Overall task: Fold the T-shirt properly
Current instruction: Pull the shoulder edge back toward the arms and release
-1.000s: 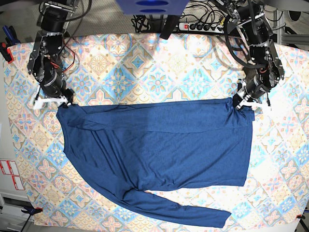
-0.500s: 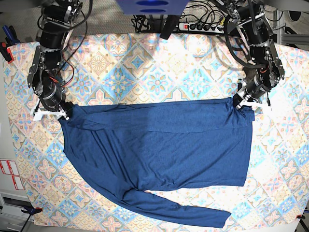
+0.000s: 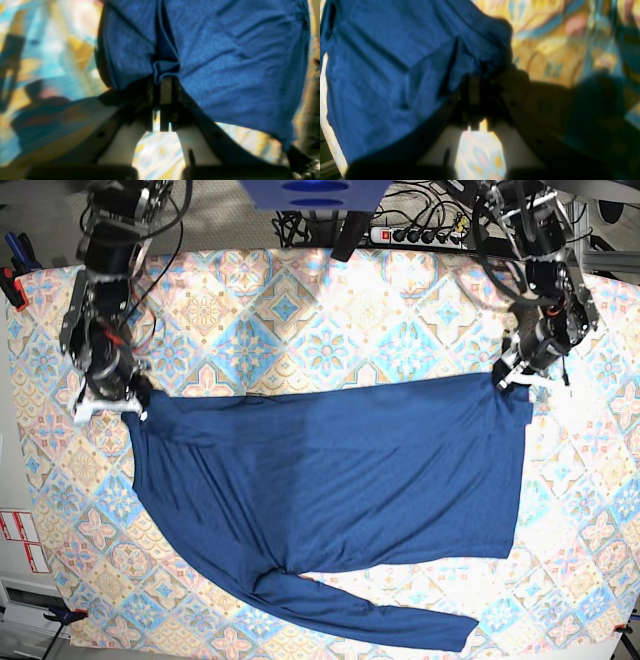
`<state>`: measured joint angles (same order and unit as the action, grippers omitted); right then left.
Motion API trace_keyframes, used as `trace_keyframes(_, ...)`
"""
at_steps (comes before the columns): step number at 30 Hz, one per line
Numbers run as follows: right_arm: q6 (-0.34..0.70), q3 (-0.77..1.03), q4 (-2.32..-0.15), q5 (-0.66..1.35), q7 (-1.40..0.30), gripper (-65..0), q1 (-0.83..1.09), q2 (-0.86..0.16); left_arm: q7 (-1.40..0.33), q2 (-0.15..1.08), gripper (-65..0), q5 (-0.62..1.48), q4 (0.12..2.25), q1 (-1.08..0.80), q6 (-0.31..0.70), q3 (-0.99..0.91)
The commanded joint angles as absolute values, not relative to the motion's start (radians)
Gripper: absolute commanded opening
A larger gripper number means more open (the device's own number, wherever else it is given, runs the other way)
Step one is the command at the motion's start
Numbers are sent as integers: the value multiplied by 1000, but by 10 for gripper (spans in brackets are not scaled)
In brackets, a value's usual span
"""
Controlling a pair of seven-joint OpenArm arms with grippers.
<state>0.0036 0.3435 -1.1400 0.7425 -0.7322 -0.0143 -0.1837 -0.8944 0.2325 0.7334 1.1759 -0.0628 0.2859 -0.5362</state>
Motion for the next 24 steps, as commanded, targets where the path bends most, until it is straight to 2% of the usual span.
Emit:
trace_keyframes(1,1,348,-1178,740,-731,-647,-10,-203,-895,246,-650,727,1218,-74,280,-538)
trace_keyframes(7,101,348,-1310,742,-733,-647,104,-203,-954,260,-650,727,1294,-133,282,-539)
trace_keyframes(15,107,349,-1429,742,-727,-647,266,-203,-978,289,-650,727,1422,-259,283,-541)
trace_keyframes(24,108,369,-1558,742,-725,-647,421,-203,-978,348,-650,730,1435,-380,285,-541)
